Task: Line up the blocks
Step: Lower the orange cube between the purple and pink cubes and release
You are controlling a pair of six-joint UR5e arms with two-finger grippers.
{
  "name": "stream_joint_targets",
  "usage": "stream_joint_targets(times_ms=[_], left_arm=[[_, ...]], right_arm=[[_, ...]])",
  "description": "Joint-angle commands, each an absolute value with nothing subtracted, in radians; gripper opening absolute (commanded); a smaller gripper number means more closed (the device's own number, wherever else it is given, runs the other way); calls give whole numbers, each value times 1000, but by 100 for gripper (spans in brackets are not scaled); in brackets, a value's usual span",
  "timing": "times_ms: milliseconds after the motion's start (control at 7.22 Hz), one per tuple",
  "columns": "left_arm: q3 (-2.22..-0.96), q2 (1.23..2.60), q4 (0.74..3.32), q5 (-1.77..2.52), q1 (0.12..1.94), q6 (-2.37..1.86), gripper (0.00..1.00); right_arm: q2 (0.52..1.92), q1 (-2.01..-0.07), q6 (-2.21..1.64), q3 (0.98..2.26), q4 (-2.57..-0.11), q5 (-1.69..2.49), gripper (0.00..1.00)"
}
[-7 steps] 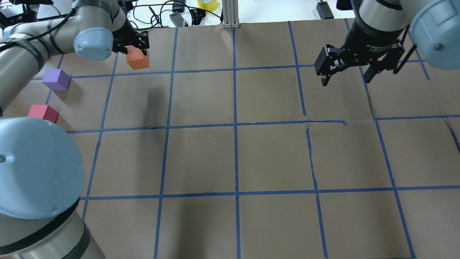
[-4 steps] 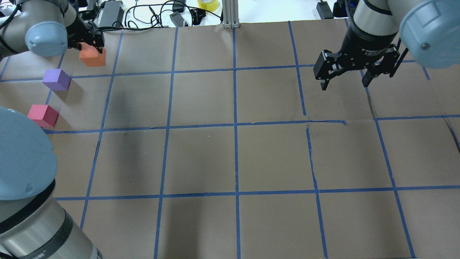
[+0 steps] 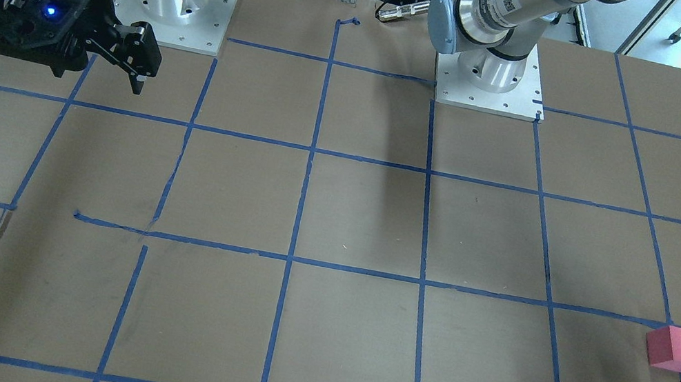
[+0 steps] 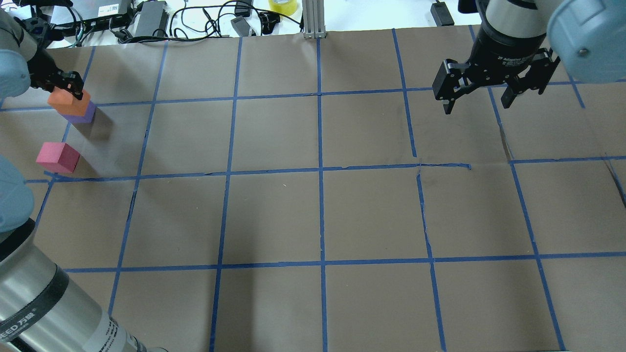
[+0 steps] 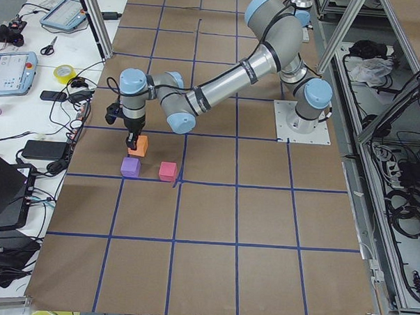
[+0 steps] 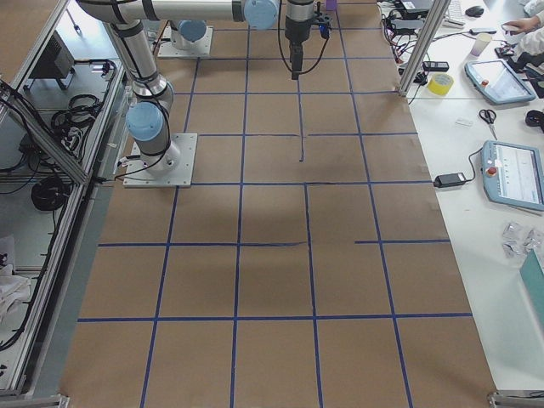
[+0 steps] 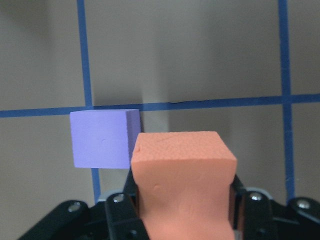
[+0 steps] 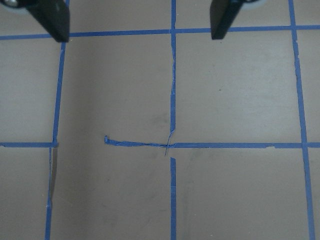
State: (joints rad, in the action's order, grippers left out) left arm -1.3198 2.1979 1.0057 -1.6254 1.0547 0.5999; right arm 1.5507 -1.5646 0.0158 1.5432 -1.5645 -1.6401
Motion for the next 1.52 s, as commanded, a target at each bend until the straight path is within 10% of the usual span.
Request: stream_joint_targets(times_ms=[0, 1386], left_arm=[[-1319, 2230, 1009, -1580, 985, 623, 20], [-1330, 2293, 1006, -1574, 977, 647, 20]], right_arm=[[1555, -1566, -39, 1532, -1572, -1628, 100], [1560, -1568, -64, 1537, -1668, -1548, 100]])
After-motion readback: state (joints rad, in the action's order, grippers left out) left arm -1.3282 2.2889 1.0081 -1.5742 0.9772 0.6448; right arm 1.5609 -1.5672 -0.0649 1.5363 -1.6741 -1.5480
